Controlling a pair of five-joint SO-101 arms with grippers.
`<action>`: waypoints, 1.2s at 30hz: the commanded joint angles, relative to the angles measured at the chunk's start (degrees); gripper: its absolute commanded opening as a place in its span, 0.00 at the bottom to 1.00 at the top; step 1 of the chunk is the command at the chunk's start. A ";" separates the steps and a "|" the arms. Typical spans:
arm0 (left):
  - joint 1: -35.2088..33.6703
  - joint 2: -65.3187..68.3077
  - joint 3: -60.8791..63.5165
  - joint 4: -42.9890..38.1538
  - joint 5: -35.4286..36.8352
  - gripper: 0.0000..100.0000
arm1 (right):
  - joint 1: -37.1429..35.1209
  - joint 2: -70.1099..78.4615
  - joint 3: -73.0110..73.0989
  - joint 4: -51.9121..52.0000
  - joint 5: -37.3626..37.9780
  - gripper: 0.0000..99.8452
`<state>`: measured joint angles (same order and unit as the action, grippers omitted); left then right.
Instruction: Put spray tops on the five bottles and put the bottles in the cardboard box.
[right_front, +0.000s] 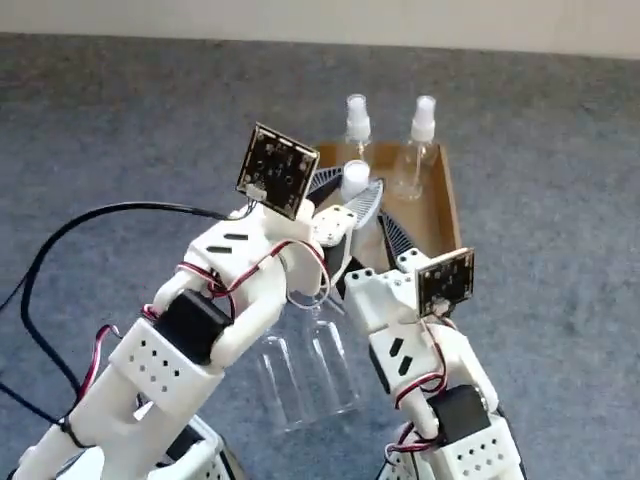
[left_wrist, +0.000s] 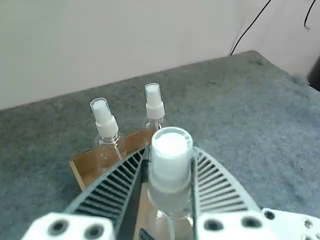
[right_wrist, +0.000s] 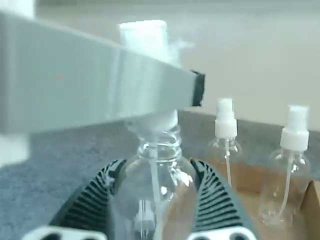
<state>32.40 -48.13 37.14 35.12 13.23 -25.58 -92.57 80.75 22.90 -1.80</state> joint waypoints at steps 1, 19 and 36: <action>-0.04 1.36 -0.66 -0.79 0.26 0.01 | -0.57 -0.66 -0.66 -1.54 -0.44 0.00; 0.04 1.54 -10.07 5.01 0.35 0.12 | -0.66 -0.66 -0.40 -1.45 4.13 0.00; 0.13 1.63 -8.22 7.38 0.62 0.20 | -0.66 -0.66 -0.40 -1.45 4.22 0.00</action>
<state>32.13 -46.64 29.93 40.40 13.23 -25.58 -92.57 80.75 22.90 1.71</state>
